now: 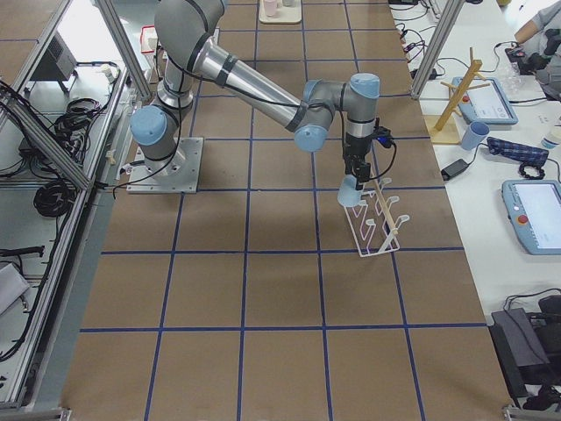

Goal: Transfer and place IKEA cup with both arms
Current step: 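Lower the right gripper onto the light blue cup in the wire rack and grasp it, then lift the cup from the rack with the right gripper while the left arm swings inward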

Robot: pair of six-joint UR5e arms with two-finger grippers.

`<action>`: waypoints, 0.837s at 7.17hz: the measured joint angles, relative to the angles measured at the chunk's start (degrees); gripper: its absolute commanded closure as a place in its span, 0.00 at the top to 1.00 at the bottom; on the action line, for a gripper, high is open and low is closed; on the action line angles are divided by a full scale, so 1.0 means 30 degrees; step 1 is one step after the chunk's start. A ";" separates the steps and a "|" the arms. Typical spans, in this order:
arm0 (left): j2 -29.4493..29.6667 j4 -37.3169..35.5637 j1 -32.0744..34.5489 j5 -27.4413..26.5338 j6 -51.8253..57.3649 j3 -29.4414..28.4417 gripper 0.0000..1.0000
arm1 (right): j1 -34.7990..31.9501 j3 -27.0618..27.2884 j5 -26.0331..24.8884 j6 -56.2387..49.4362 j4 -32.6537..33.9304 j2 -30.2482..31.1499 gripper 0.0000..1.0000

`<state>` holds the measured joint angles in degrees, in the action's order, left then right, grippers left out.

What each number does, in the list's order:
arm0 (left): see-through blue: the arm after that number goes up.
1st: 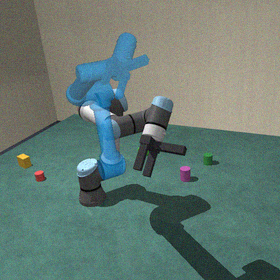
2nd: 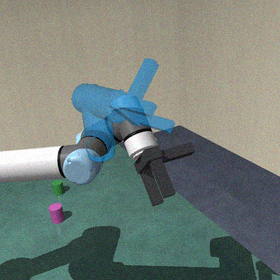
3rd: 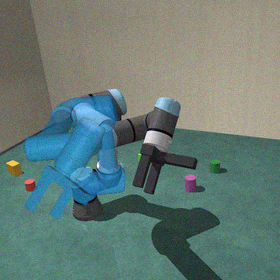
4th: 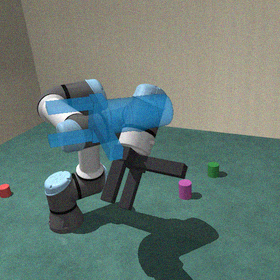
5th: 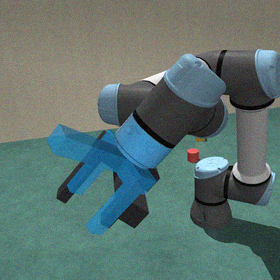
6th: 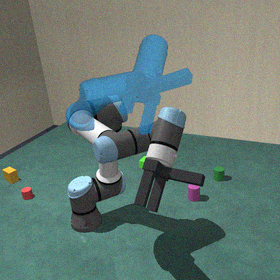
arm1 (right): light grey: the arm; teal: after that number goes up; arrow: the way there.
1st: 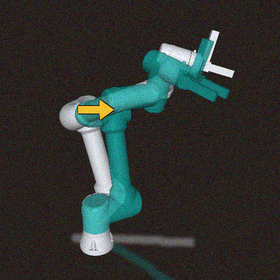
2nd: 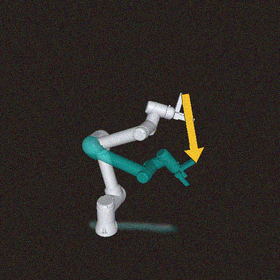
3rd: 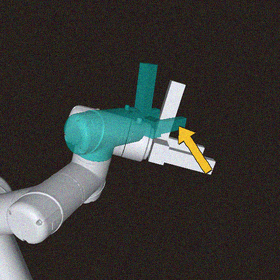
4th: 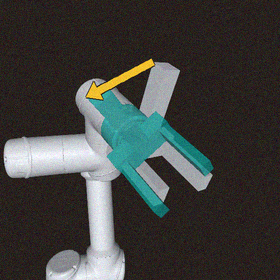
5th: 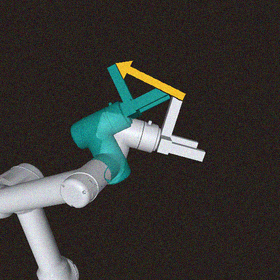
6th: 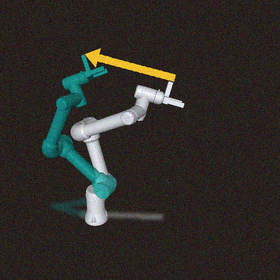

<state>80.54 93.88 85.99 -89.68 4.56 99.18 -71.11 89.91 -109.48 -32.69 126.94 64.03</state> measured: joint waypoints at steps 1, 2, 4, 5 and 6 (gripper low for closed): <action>0.0012 -0.0003 -0.0008 0.0054 -0.0013 -0.0002 1.00 | -0.0005 -0.0077 -0.0115 -0.0193 0.0044 0.0013 1.00; 0.0040 -0.0004 -0.0010 0.0107 -0.0020 0.0004 1.00 | 0.0025 -0.0078 -0.0024 -0.0431 0.0031 0.0020 1.00; 0.0097 -0.0011 -0.0012 0.0205 -0.0006 0.0014 1.00 | 0.0570 0.0024 0.1322 -0.0992 -0.0034 -0.0022 1.00; 0.0128 -0.0017 -0.0013 0.0248 -0.0026 0.0011 1.00 | 0.0894 0.0123 0.1739 -0.1239 -0.0053 -0.0071 1.00; 0.0171 -0.0005 -0.0013 0.0295 -0.0105 -0.0011 1.00 | 0.1024 0.0184 0.1836 -0.1349 -0.0109 -0.0098 1.00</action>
<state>81.06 93.87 85.95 -88.80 4.24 99.15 -68.04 90.46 -103.98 -36.74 126.61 63.74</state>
